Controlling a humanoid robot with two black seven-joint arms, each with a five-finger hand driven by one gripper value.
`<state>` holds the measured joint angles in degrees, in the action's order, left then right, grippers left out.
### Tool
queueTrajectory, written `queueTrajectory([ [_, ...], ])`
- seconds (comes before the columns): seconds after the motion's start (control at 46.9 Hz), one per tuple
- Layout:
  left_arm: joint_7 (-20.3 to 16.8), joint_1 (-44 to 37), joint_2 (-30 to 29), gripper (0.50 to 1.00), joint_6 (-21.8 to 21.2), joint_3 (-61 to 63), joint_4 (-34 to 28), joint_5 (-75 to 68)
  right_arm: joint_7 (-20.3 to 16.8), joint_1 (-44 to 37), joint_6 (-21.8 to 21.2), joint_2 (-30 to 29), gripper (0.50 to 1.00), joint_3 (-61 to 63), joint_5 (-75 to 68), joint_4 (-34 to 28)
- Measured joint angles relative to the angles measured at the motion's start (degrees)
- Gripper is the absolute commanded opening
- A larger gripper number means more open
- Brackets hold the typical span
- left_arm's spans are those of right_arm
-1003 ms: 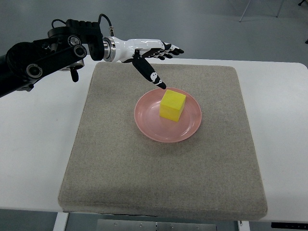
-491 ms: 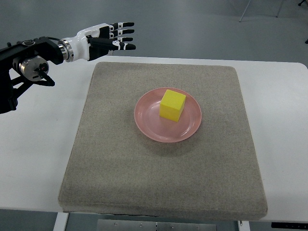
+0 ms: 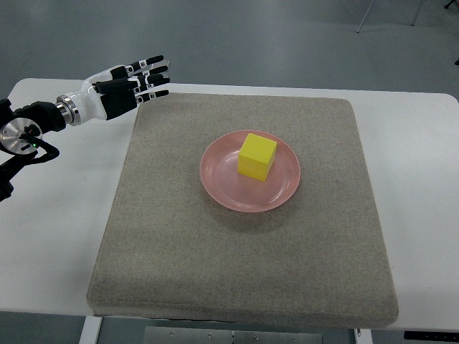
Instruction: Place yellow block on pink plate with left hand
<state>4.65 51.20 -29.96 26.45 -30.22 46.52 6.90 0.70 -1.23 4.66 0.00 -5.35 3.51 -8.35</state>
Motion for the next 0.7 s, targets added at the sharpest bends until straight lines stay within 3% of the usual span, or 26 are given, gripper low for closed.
queueTrajectory([
  [0.704,0.4,-1.9,-0.5,0.994,0.1,-1.9,-0.5,3.7,0.0,0.0,-0.1,0.0,0.924,0.0,0.0,-0.7],
])
